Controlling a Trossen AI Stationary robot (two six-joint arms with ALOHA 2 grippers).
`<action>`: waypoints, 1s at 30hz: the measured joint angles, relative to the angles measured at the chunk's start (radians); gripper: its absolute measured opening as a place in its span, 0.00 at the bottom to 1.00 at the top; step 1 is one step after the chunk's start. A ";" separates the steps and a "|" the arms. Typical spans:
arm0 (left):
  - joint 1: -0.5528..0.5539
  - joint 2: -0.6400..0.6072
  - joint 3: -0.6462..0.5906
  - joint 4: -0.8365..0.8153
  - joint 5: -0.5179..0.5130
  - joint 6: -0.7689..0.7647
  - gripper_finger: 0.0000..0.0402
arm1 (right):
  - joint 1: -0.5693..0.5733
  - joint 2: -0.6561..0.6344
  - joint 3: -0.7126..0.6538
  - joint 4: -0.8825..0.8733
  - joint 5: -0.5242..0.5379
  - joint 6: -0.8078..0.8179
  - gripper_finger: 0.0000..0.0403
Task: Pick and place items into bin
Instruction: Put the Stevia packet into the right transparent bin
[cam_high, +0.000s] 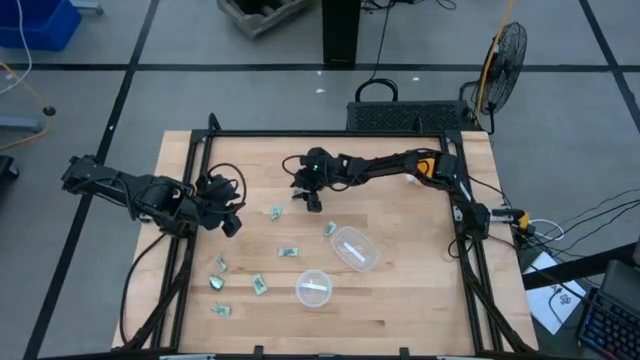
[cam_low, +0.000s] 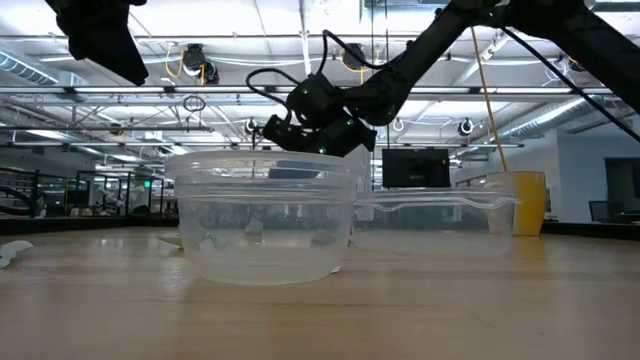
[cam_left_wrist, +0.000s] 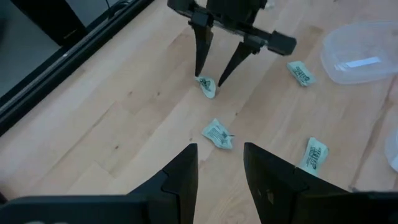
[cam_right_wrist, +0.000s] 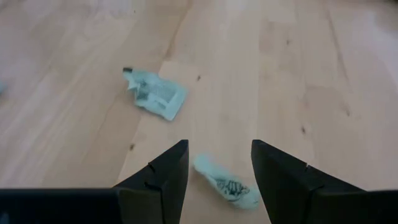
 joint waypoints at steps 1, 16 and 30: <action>0.000 0.000 0.000 0.000 0.000 0.002 0.34 | 0.002 0.011 0.000 -0.004 -0.001 0.000 0.41; 0.000 0.000 0.000 0.000 0.000 -0.002 0.34 | 0.002 0.042 -0.001 0.012 0.082 -0.027 0.41; 0.000 0.000 0.000 0.000 0.000 -0.004 0.34 | 0.004 0.042 -0.001 0.011 0.079 -0.025 0.28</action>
